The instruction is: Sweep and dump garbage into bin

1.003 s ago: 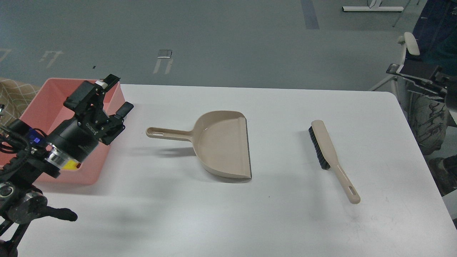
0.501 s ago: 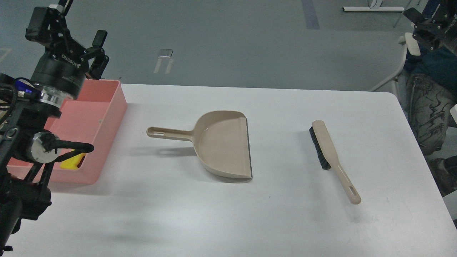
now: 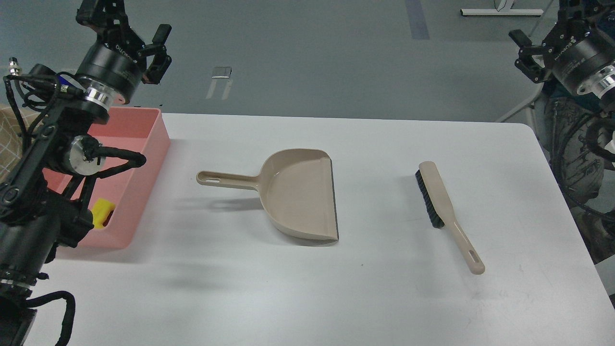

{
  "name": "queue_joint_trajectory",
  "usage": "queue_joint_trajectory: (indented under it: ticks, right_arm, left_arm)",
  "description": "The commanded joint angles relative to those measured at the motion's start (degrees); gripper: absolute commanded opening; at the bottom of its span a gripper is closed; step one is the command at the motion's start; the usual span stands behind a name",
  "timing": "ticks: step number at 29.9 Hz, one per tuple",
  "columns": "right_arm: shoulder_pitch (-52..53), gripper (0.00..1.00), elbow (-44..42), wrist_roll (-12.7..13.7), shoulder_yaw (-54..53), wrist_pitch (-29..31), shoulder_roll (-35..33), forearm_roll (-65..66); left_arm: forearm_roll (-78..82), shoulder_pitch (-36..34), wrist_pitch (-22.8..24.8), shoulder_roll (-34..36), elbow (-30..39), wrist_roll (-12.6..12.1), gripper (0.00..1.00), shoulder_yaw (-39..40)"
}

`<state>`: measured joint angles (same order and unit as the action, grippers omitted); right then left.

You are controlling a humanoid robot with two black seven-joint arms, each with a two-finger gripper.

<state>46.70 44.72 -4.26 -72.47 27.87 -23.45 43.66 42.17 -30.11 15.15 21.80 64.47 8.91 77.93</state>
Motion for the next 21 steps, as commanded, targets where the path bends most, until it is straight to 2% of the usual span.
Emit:
queue_joint_trajectory:
  ticks: [1,6,9,11,15,21]
  right_arm:
    - [-0.03,1.0,-0.08,-0.14,-0.04,-4.39,2.44,-0.15]
    - [0.06,1.0,0.01,-0.14,-0.04,-5.54,6.14,-0.15]
    - [0.06,1.0,-0.08,-0.05,0.05,-5.63,8.5,-0.06]
    - [0.06,1.0,-0.08,0.04,0.05,-5.89,9.04,-0.06]
    - [-0.64,1.0,-0.25,-0.05,0.05,-6.86,11.23,-0.06]
    - [-0.73,1.0,-0.69,0.04,-0.04,-7.21,11.32,-0.15]
  left_arm:
    - [-0.07,-1.78,1.99,-2.54,-4.7,-0.03,0.98,0.12]
    - [-0.24,-3.02,0.5,-5.09,-6.11,0.06,0.98,0.2]
    - [-4.18,-2.76,-3.62,-6.76,-6.11,1.03,0.98,0.11]
    - [-6.91,-2.84,-4.42,-7.47,-6.11,1.03,0.98,0.29]
    - [-14.47,-2.76,-4.51,-8.0,-6.11,1.38,0.98,1.78]
    - [-15.89,-2.14,-3.72,-4.66,-6.29,-0.11,0.98,0.73]
